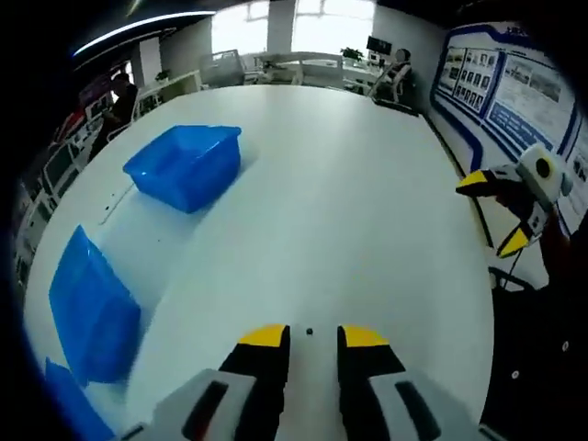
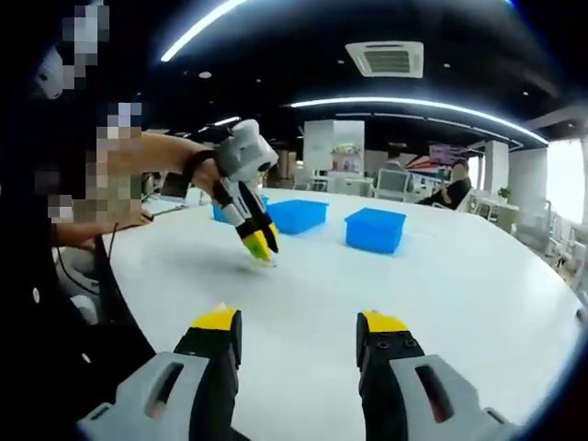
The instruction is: Pick up the resistors one by one and place each resistor into its matching bin, sorting the parts by color and model until every resistor is separated into the correct bin for its type
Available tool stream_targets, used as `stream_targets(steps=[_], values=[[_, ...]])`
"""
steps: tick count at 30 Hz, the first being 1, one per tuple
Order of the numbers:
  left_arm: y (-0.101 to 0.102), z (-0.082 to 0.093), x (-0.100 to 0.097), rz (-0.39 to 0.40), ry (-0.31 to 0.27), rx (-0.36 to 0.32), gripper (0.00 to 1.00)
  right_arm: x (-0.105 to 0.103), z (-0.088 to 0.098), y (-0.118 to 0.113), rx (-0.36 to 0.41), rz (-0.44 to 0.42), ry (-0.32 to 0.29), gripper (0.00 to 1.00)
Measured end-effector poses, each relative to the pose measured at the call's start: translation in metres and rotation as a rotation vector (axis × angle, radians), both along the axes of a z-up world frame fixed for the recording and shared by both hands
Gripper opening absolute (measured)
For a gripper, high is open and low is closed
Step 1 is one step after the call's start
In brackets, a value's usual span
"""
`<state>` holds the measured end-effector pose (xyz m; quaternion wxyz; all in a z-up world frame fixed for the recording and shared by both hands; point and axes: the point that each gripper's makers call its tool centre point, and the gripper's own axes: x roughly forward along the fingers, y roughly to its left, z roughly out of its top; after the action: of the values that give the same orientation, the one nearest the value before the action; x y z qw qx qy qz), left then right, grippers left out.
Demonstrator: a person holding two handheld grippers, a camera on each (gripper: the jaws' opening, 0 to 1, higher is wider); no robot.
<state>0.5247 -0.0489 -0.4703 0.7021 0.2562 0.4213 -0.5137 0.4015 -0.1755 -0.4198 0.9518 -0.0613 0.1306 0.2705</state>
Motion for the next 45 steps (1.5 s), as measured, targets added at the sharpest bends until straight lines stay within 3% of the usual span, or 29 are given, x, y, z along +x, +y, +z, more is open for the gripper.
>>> stream_targets(steps=[6,16,22,29,33,36,38,39,40,45], values=[[0.002,-0.01,0.002,-0.014,0.006,0.044,0.17,0.0,-0.002,-0.004,0.005,-0.009,0.003,0.51],[0.002,-0.012,0.004,-0.026,-0.009,0.05,0.13,0.001,-0.002,-0.004,0.004,-0.009,0.004,0.51],[0.0,-0.012,0.0,-0.041,0.009,0.042,0.06,-0.001,-0.003,-0.003,0.002,-0.007,0.005,0.51],[0.002,-0.011,0.0,-0.018,0.019,0.0,0.06,-0.002,0.0,0.0,-0.003,-0.002,0.004,0.51],[0.0,-0.007,-0.003,0.034,0.023,-0.109,0.06,-0.001,0.005,-0.001,-0.005,-0.007,-0.005,0.51],[0.0,0.012,0.002,0.107,-0.008,-0.237,0.06,0.0,0.01,0.001,-0.01,-0.01,-0.019,0.51],[-0.002,0.035,0.008,0.151,-0.064,-0.368,0.06,0.001,0.014,0.003,-0.012,-0.013,-0.03,0.51],[0.003,0.041,0.012,0.187,-0.096,-0.385,0.06,0.002,0.016,0.004,-0.017,-0.015,-0.04,0.51],[0.005,0.055,0.016,0.203,-0.176,-0.436,0.06,0.004,0.02,0.004,-0.024,-0.024,-0.058,0.51],[0.012,0.105,0.01,0.267,-0.329,-0.655,0.05,0.007,0.039,0.01,0.003,-0.038,-0.1,0.51]])
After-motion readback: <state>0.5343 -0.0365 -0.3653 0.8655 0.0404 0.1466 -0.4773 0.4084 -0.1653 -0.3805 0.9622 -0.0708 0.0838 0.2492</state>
